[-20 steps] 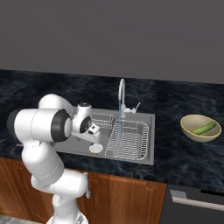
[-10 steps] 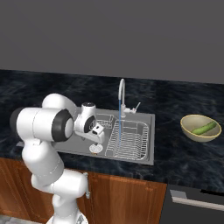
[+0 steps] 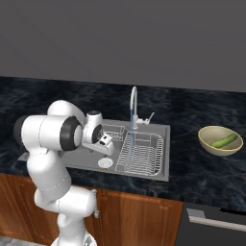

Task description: Pick the oranges from the sink and place them in one bowl. Place the cucumber in the other bowl. Then turn off the sink faucet.

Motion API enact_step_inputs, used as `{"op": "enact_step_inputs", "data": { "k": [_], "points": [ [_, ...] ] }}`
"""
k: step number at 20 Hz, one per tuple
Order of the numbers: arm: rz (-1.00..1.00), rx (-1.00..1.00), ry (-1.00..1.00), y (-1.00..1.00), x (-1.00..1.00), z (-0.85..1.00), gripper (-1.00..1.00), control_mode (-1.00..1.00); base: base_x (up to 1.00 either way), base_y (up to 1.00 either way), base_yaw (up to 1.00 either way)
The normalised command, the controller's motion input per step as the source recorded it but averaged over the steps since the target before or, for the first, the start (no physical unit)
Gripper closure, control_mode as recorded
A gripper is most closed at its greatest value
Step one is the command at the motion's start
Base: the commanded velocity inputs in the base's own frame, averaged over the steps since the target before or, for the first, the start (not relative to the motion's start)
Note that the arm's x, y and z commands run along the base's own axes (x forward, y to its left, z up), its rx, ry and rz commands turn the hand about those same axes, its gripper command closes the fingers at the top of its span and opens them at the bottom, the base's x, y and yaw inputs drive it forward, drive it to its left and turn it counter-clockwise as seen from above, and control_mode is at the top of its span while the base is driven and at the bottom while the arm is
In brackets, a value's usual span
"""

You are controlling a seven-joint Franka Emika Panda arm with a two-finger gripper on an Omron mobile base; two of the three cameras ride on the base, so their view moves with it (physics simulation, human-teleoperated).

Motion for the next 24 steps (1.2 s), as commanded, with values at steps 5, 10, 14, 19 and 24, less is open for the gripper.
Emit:
{"op": "enact_step_inputs", "data": {
  "k": [5, 10, 14, 19, 24],
  "points": [
    [0.00, 0.00, 0.00, 0.00, 0.02, -0.16, -1.00, -1.00, 0.00, 0.00, 0.00],
    [0.00, 0.00, 0.00, 0.00, 0.07, -0.17, -1.00, -1.00, 0.00, 0.00, 0.00],
    [0.00, 0.00, 0.00, 0.00, 0.10, -0.17, -1.00, -1.00, 0.00, 0.00, 0.00],
    [0.00, 0.00, 0.00, 0.00, 0.11, -0.22, -1.00, -1.00, 0.00, 0.00, 0.00],
    [0.00, 0.00, 0.00, 0.00, 0.08, -0.26, -1.00, -1.00, 0.00, 0.00, 0.00]
  ]
}}
